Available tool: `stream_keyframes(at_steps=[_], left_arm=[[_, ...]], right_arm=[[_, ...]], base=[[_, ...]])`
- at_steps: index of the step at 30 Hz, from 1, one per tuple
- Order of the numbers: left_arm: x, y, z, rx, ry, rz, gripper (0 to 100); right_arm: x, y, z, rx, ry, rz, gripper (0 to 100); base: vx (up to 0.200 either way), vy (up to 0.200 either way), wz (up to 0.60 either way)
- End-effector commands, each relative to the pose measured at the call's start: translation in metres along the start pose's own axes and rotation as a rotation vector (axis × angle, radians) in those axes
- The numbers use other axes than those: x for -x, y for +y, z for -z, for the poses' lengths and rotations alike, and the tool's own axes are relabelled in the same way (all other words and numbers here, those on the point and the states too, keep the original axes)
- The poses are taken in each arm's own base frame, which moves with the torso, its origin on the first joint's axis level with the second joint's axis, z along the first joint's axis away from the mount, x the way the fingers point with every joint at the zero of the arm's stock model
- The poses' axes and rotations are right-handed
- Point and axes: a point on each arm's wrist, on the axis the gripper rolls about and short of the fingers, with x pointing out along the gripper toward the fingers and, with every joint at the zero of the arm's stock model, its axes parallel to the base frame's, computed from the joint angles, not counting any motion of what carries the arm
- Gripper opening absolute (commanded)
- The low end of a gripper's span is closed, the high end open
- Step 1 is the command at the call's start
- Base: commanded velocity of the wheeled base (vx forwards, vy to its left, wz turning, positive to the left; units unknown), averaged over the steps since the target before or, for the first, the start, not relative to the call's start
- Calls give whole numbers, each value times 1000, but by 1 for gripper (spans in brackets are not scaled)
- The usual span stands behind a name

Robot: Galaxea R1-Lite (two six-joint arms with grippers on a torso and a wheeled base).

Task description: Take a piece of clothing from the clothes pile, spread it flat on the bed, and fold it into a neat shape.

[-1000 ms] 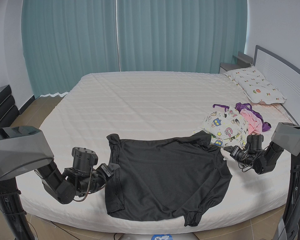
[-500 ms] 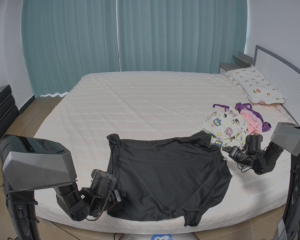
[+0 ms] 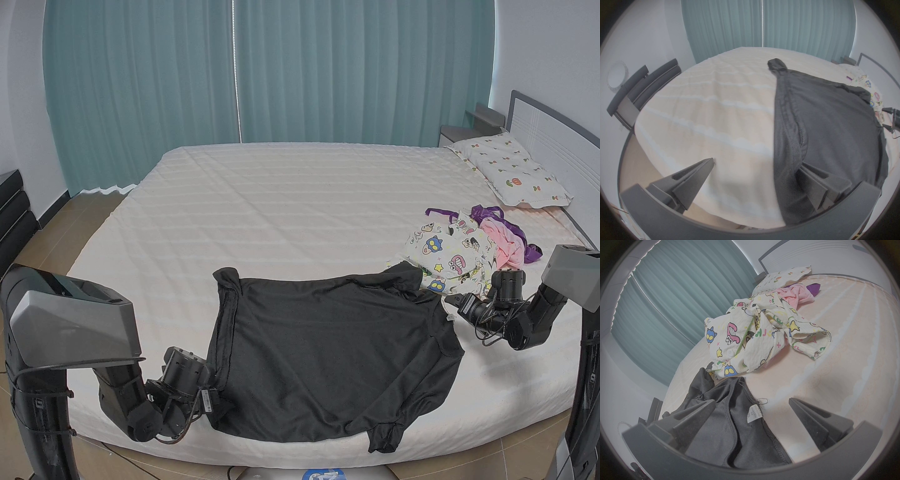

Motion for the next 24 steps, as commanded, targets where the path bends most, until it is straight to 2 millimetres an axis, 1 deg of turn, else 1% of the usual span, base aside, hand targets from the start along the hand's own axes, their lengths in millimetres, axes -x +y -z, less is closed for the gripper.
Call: stream_keyframes(at_steps=[1, 4, 6, 10, 12, 16, 18, 19, 20, 22, 24], left_arm=[[8, 28, -5, 7, 10, -57, 100], [9, 39, -4, -1, 27, -88, 100], [8, 50, -2, -14, 60, -124, 100], [7, 62, -3, -2, 91, -162, 100], [8, 63, -6, 10, 82, -163, 100], [14, 64, -19, 47, 31, -139, 100], [17, 62, -27, 73, 4, -97, 100], [17, 62, -27, 73, 4, -97, 100], [21, 58, -34, 96, -8, -15, 100], [23, 53, -35, 118, 7, 58, 100], [25, 44, -36, 158, 27, 149, 100]], right_arm=[[0, 0, 0, 0, 0, -1, 100], [0, 0, 0, 0, 2, -1, 100], [0, 0, 1, 0, 3, 0, 100], [0, 0, 2, 0, 6, 1, 100], [0, 0, 2, 0, 6, 1, 100], [1, -1, 1, -1, 6, 2, 100], [0, 0, 2, 0, 6, 1, 100], [0, 0, 2, 0, 6, 1, 100], [0, 0, 2, 1, 8, 0, 100], [0, 2, 4, 5, 13, -5, 100], [0, 2, 5, 5, 16, -4, 100]], base=[[0, 0, 0], [0, 0, 0], [0, 0, 0], [0, 0, 0], [0, 0, 0], [0, 0, 0], [0, 0, 0], [0, 0, 0], [0, 0, 0], [0, 0, 0], [0, 0, 0]])
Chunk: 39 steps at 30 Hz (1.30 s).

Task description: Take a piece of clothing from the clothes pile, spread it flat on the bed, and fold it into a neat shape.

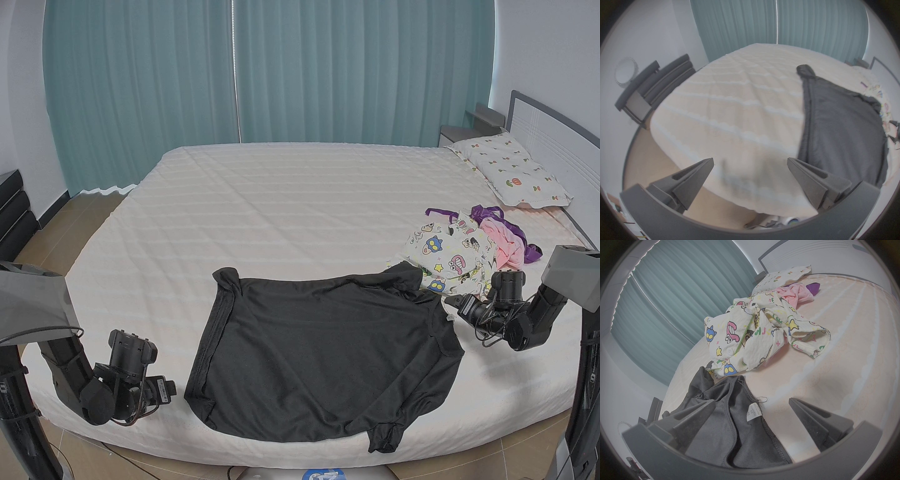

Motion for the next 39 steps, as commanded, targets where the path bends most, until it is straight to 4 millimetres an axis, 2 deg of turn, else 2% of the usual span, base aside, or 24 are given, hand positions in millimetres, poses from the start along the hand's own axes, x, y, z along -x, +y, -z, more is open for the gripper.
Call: stream_keyframes(at_steps=[1, 2, 4, 10, 20, 28, 29, 39], left_arm=[[11, -17, -8, 74, -2, 172, 100], [11, -17, -8, 76, 2, 175, 100], [12, -22, -4, 90, 83, 296, 100], [9, -26, -1, 106, 170, 415, 100], [-17, -33, 4, 112, 211, 379, 100], [-24, -32, 9, 108, 232, 351, 100], [-24, -30, 9, 110, 225, 333, 0], [-16, -22, 17, 83, 213, 183, 0]], right_arm=[[-1, 2, 3, 4, 8, -3, 100], [-1, 1, 3, 4, 9, -2, 100], [-1, 1, 3, 4, 9, -2, 100], [-1, 2, 4, 4, 11, -2, 100], [-2, 1, 5, 4, 12, -1, 100], [-2, 1, 5, 3, 14, 0, 100], [-2, 1, 5, 4, 14, 0, 100], [-2, 1, 5, 4, 14, 0, 100]], base=[[0, 0, 0], [0, 0, 0], [0, 0, 0], [0, 0, 0], [0, 0, 0], [0, 0, 0], [0, 0, 0], [0, 0, 0]])
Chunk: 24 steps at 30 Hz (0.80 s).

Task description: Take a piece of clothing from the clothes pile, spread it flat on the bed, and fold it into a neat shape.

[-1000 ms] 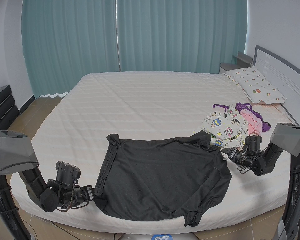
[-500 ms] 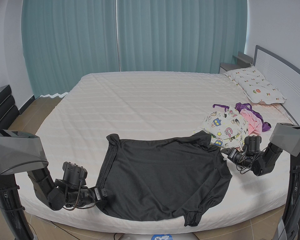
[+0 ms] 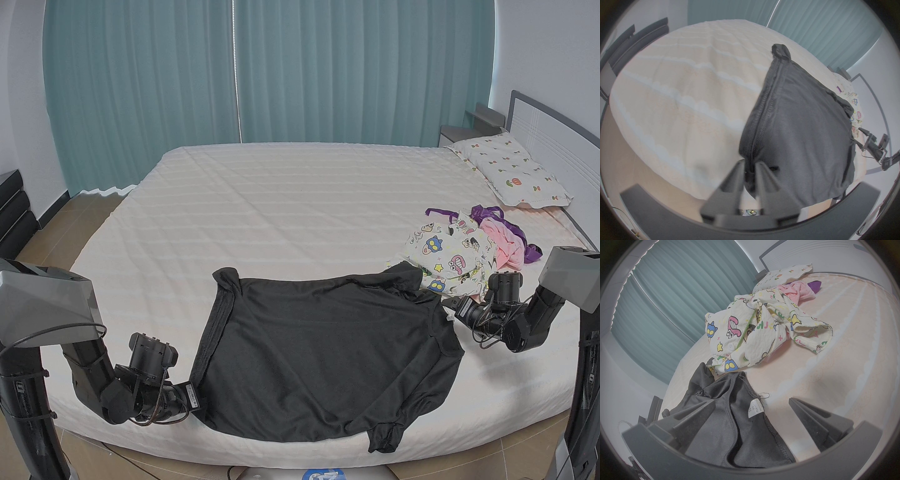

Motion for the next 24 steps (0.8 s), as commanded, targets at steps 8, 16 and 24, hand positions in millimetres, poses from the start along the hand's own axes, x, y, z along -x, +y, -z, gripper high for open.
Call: stream_keyframes(at_steps=[8, 16, 24], left_arm=[[28, 1, 2, -16, 79, -94, 0], [31, 3, 3, -17, 106, -116, 0], [30, 3, -2, -2, 93, -110, 100]], right_arm=[[0, 0, 0, 1, -1, -1, 100], [0, 0, 0, 1, -1, -1, 100], [0, 0, 0, 1, -1, -1, 100]], base=[[0, 0, 0], [0, 0, 0], [0, 0, 0]])
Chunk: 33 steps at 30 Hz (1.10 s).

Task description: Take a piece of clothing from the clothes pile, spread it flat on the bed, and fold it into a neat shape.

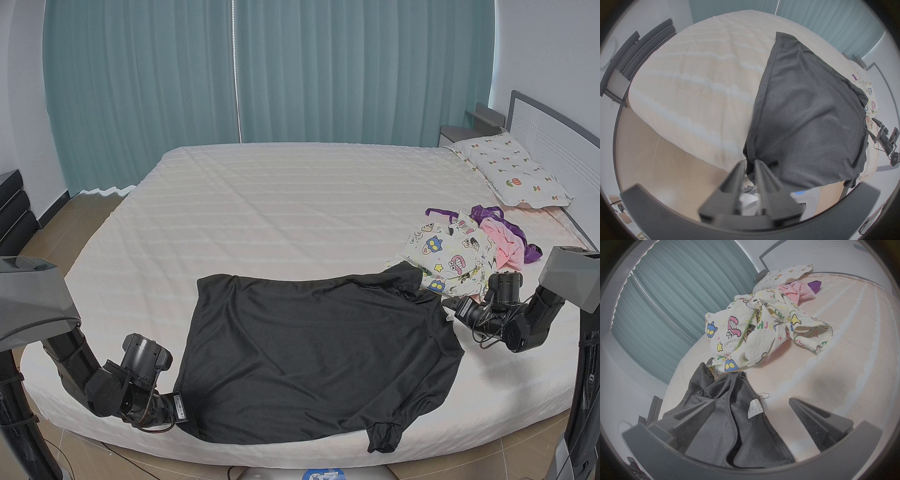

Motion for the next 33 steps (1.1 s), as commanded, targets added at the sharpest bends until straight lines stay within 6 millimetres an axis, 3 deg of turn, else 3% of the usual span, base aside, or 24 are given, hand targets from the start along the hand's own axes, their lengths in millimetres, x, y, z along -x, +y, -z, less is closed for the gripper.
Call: stream_keyframes(at_steps=[1, 5, 9, 17, 24, 33], left_arm=[[3, -3, -9, 23, -30, 24, 100], [12, -2, -34, 81, -112, 88, 100], [30, -13, -72, 187, -190, 248, 100], [26, -36, -114, 240, -239, 292, 100], [27, -41, -121, 289, -209, 321, 100], [21, -43, -123, 289, -206, 321, 100]], right_arm=[[0, 0, 0, 0, -1, -1, 100], [1, 0, 0, 0, 0, -1, 100], [2, 0, 2, 1, 8, 2, 100], [3, 6, 8, 11, 7, -17, 100], [4, 6, 8, 14, -10, -30, 100], [4, 5, 9, 15, -6, -27, 100]], base=[[0, 0, 0], [0, 0, 0], [0, 0, 0], [0, 0, 0], [0, 0, 0], [200, 0, 0]])
